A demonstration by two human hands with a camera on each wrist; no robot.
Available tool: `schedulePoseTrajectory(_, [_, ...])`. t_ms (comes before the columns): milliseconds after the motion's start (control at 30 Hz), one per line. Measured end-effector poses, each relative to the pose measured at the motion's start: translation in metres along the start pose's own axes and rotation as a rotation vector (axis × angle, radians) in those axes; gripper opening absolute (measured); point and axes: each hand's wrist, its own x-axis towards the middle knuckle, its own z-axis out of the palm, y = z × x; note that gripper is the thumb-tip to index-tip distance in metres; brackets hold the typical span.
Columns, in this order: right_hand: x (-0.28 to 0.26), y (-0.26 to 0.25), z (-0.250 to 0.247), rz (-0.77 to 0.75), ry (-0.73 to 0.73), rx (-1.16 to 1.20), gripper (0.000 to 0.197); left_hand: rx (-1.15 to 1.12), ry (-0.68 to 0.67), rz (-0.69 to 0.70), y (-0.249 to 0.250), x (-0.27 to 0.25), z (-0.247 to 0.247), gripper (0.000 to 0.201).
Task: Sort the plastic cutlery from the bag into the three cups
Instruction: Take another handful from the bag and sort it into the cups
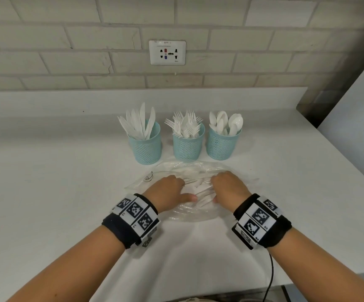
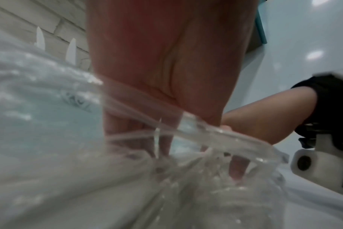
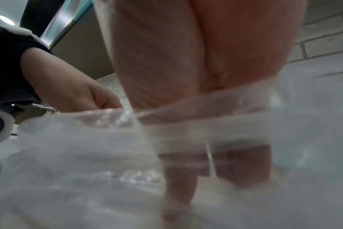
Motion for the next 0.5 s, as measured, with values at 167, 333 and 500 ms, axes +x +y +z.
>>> schedulePoseTrajectory(167, [0.002,-0.008,-0.001,-0.053,0.000,0.070,0.024,0.141,-0.039,-0.016,0.006,0.000,0.010,0.062])
schedulePoseTrajectory(333, [0.000,0.001,0.001,0.008,0.010,0.096,0.044,0.142,-0.024,0.005,0.004,0.001,0.012,0.058])
schedulePoseTrajectory(500, [-0.004,-0.002,0.002,-0.016,-0.009,0.077,0.038,0.091,-0.012,0.017,0.002,0.002,0.015,0.066])
